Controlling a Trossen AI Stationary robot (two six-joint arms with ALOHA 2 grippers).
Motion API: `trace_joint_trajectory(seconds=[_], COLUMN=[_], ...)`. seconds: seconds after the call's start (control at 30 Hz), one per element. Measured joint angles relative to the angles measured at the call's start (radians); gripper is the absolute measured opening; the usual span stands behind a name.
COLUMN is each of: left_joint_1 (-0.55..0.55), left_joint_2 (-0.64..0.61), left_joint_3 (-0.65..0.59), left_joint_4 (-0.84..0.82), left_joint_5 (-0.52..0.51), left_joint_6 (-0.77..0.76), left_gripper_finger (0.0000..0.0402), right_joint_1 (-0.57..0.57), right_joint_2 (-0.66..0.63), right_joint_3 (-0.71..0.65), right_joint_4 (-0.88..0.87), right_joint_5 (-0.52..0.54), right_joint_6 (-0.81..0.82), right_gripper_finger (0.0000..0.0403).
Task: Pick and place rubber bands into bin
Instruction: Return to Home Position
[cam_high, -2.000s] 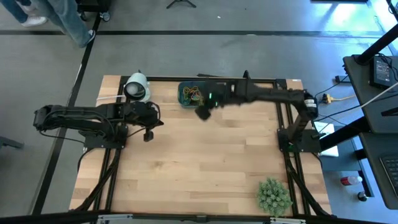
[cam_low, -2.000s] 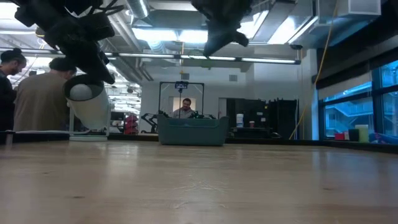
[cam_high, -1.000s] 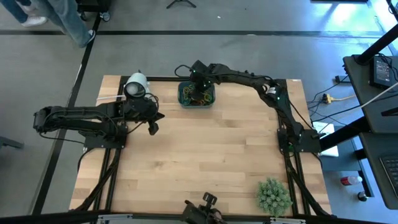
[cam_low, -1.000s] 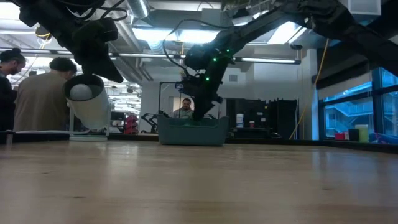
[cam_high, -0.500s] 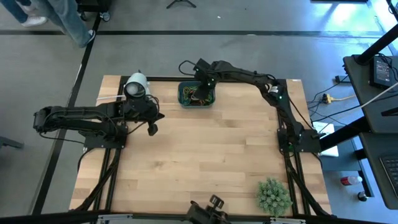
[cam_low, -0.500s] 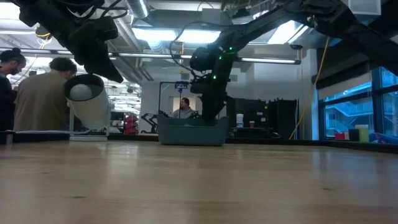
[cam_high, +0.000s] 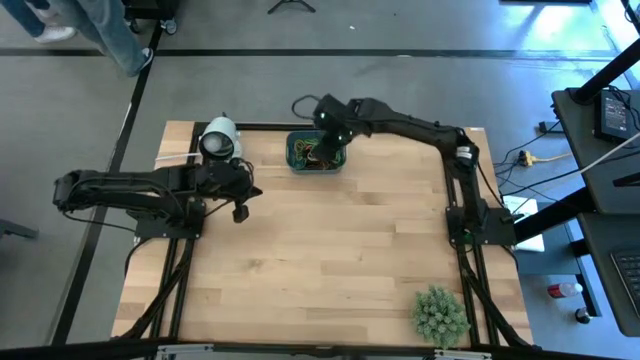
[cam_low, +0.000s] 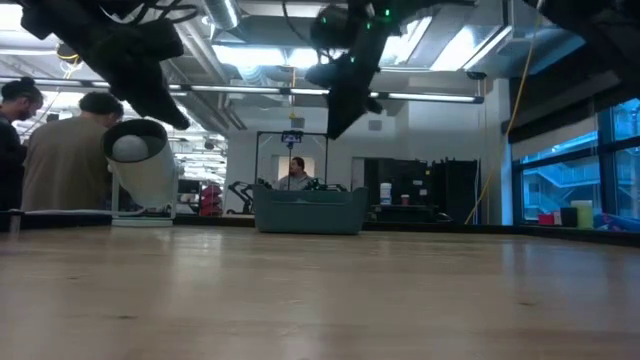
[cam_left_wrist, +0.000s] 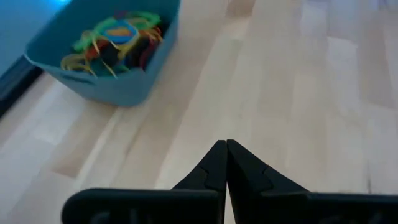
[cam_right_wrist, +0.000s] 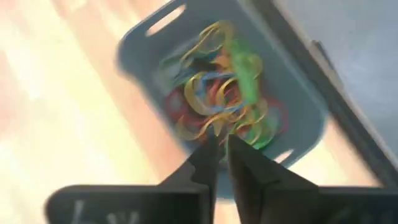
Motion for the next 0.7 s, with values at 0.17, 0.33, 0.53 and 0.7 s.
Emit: trace_joint_trajectory(seconds=[0.17, 0.33, 0.53, 0.7], left_joint_1=[-0.064, -0.150, -0.228, -0.242], left_joint_2=[-0.047, -0.158, -0.371, -0.590], left_joint_3=[-0.001, -0.103, -0.258, -0.314], left_joint_4=[-0.065, 0.025, 0.072, 0.077], left_joint_5=[-0.045, -0.080, -0.081, -0.074], left_joint_6=[-0.010, -0.024, -0.051, 0.033], left_gripper_finger=[0.0002, 0.0002, 0.0002, 0.0002], right_joint_1=[0.112, 0.225, 0.356, 0.442], right_joint_2=[-0.039, -0.057, -0.094, -0.149], right_joint_3=[-0.071, -0.174, -0.315, -0.433], right_joint_4=[-0.016, -0.006, 0.035, 0.086], right_joint_5=[0.029, 0.031, 0.032, 0.029], right_joint_6=[0.045, 0.138, 0.266, 0.364], right_gripper_finger=[0.0006, 0.0015, 0.0004, 0.0009])
